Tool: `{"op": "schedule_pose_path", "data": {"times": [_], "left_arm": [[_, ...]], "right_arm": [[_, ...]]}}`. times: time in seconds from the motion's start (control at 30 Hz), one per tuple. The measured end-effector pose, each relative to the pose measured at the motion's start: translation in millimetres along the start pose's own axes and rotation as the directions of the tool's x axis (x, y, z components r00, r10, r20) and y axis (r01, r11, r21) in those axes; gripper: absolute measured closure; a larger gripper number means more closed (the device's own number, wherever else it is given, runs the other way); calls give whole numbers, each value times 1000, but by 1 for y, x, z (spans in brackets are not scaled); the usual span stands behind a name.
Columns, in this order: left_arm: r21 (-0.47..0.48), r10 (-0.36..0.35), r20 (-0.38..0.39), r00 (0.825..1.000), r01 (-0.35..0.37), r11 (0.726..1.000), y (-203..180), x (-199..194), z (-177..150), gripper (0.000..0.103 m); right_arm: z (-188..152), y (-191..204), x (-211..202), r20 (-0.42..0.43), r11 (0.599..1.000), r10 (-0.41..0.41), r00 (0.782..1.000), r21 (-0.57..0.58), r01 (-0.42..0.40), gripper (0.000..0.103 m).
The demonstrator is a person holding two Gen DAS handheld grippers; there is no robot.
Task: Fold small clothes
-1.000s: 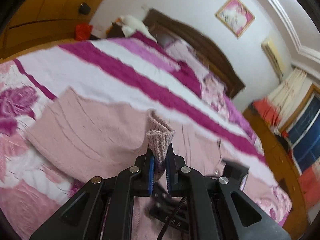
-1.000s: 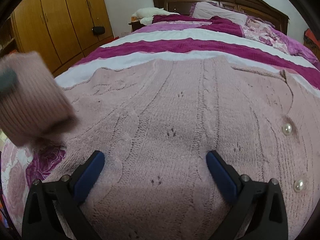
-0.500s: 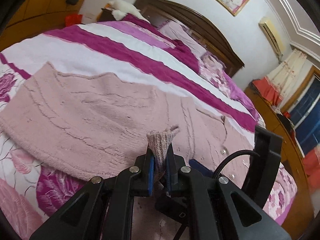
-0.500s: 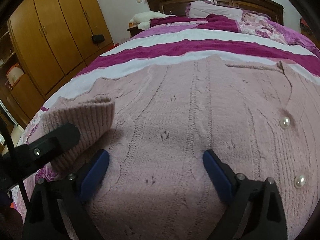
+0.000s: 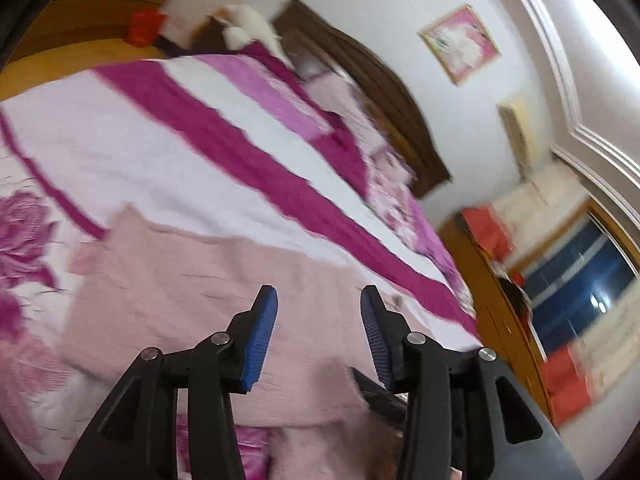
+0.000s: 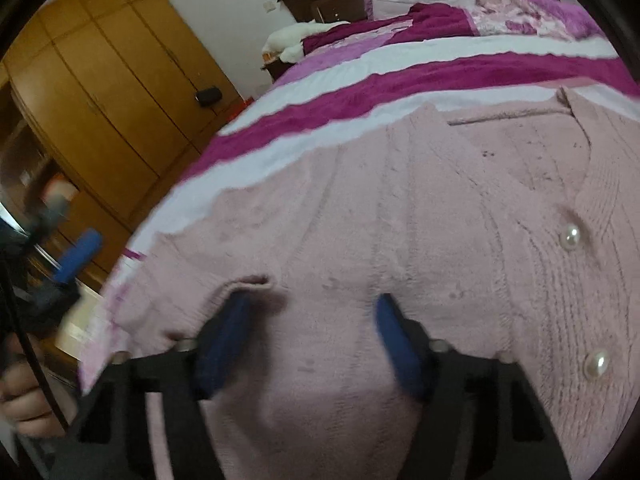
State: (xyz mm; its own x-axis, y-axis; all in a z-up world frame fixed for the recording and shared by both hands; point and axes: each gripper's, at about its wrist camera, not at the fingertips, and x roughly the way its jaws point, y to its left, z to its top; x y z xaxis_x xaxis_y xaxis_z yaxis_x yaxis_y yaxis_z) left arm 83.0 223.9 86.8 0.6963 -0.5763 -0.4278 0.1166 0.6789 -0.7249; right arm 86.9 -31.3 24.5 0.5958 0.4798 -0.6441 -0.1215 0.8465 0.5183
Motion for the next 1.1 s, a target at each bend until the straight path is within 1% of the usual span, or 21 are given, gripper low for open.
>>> {"op": "schedule_pose_path", "data": {"times": [0.03, 0.1, 0.13, 0.17, 0.27, 0.3, 0.33, 0.4, 0.43, 0.47, 0.5, 0.53, 0.6, 0.63, 0.67, 0.7, 0.8, 0.87, 0.97, 1.1], "left_arm": [[-27, 15, 1, 1000, -15, 1000, 7, -1, 1, 84], [-84, 16, -4, 1000, -17, 996, 17, -1, 2, 84], [-104, 12, -6, 1000, -13, 995, 21, -1, 2, 84], [-98, 23, -7, 1000, -23, 995, 21, -2, 2, 84], [1, 82, -11, 997, -82, 997, 2, 3, -4, 84], [26, 86, -17, 996, -85, 996, -3, 4, -6, 84], [50, 85, -26, 996, -84, 995, -9, 5, -8, 84], [67, 88, -34, 996, -86, 994, -12, 6, -11, 84], [71, 92, -35, 995, -89, 993, -13, 7, -11, 84], [61, 93, -32, 995, -91, 994, -12, 7, -11, 84], [41, 90, -25, 996, -89, 995, -11, 9, -12, 83], [26, 89, -25, 996, -88, 996, -11, 13, -14, 83], [17, 107, -51, 993, -106, 994, -14, 24, -20, 84], [28, 115, -58, 992, -113, 993, -18, 27, -23, 84], [40, 115, -49, 992, -113, 993, -23, 27, -24, 84], [48, 107, -33, 994, -105, 993, -28, 25, -25, 84], [85, 52, -6, 999, -51, 995, -45, 18, -27, 84], [119, 34, 18, 999, -35, 992, -56, 13, -27, 83], [136, 35, 35, 999, -40, 990, -64, 15, -29, 82], [120, 49, -7, 999, -48, 992, -63, 32, -33, 82]], "right_arm": [[-1, 2, -4, 5, 1000, 13, 1000, 15, -13, 38], [-2, 9, -9, 12, 998, 35, 999, 46, -35, 38], [-4, 12, -10, 9, 996, 50, 999, 66, -51, 38], [-4, 14, -7, -6, 995, 60, 998, 85, -59, 37], [-3, 19, 14, -105, 985, 96, 990, 153, -79, 37], [-4, 20, 18, -108, 984, 94, 990, 161, -76, 37], [-5, 23, 21, -101, 987, 80, 992, 145, -65, 37], [-8, 30, 31, -123, 995, 40, 992, 92, -28, 37], [-10, 33, 37, -144, 997, 21, 989, 72, -11, 45], [-11, 37, 40, -157, 998, -1, 988, 55, 9, 63], [-11, 38, 42, -159, 998, -36, 987, 42, 43, 76], [-12, 38, 43, -159, 997, -57, 986, 35, 63, 94], [-11, 36, 40, -143, 998, -22, 989, 53, 30, 94], [-9, 36, 37, -135, 999, -20, 991, 41, 26, 94], [-6, 37, 32, -131, 999, -21, 991, 23, 24, 94], [-3, 39, 26, -128, 1000, -28, 991, -5, 27, 95], [10, 49, 6, -103, 992, -75, 992, -109, 64, 95], [19, 53, -10, -80, 985, -87, 993, -159, 74, 95], [35, 51, -29, -53, 976, -101, 993, -201, 89, 95], [57, 34, -45, -27, 977, -120, 992, -181, 113, 95]]}}
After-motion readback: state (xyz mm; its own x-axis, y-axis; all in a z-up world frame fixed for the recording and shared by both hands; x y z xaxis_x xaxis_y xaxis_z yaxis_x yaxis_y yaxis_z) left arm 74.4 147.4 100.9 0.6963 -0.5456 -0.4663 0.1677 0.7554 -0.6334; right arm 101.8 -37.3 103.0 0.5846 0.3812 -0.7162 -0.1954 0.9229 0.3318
